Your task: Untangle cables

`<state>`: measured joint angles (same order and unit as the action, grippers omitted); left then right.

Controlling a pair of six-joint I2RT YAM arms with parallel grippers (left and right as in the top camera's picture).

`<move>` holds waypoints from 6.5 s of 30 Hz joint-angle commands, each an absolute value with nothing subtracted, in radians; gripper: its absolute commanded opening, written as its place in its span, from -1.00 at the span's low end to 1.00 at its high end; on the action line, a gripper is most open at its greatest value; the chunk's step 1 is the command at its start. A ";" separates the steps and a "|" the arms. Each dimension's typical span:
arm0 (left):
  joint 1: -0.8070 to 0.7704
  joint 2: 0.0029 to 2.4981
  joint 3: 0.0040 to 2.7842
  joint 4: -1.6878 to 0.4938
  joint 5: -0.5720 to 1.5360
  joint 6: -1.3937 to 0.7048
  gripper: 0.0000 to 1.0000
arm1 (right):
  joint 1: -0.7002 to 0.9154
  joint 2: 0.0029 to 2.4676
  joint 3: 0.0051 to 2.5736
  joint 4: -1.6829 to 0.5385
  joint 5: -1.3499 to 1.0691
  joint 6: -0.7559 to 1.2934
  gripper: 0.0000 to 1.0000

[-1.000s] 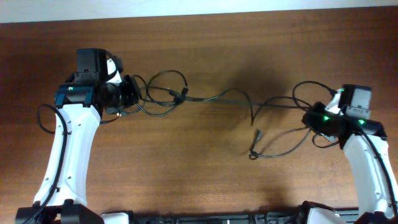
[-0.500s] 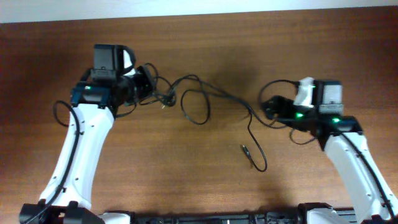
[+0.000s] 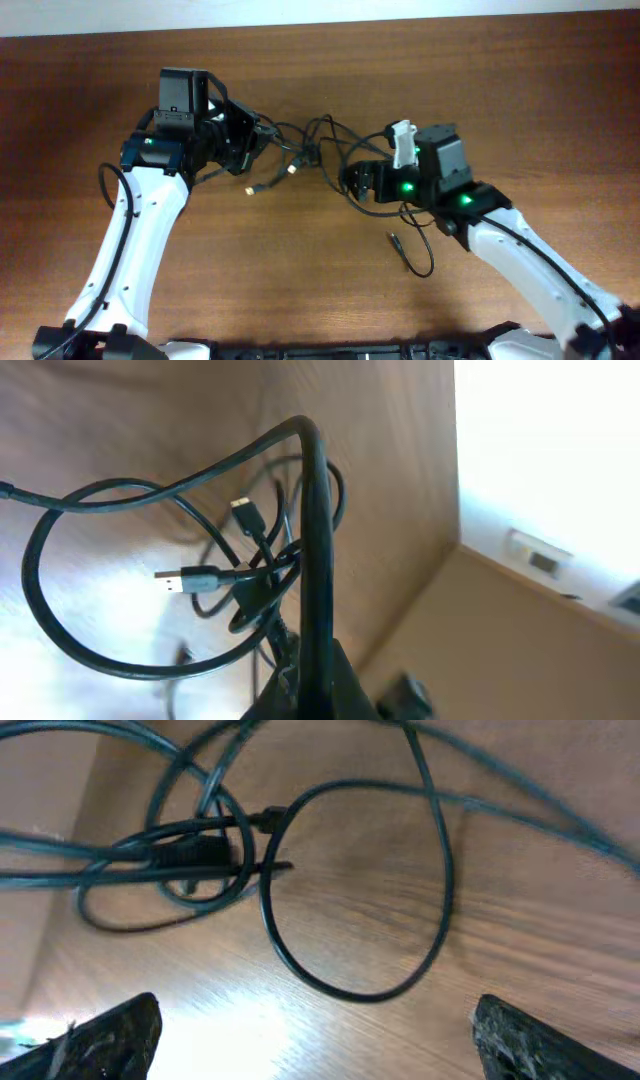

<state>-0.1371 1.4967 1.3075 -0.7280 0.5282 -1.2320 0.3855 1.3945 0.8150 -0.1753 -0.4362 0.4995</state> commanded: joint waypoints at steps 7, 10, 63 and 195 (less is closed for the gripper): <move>-0.138 1.486 1.321 -0.722 0.611 -1.436 -1.00 | 0.480 1.559 0.819 0.093 -0.411 0.807 0.98; -0.138 1.486 1.321 -0.722 0.611 -1.436 -1.00 | 0.480 1.563 0.819 0.131 -0.376 0.829 0.97; -0.158 1.486 1.321 -0.610 0.384 -0.958 -0.63 | 0.414 1.625 0.819 -0.279 -0.293 0.635 0.97; -0.340 1.526 1.420 -0.824 0.320 -0.125 -0.62 | 0.281 1.511 0.820 0.413 -0.846 0.934 -0.92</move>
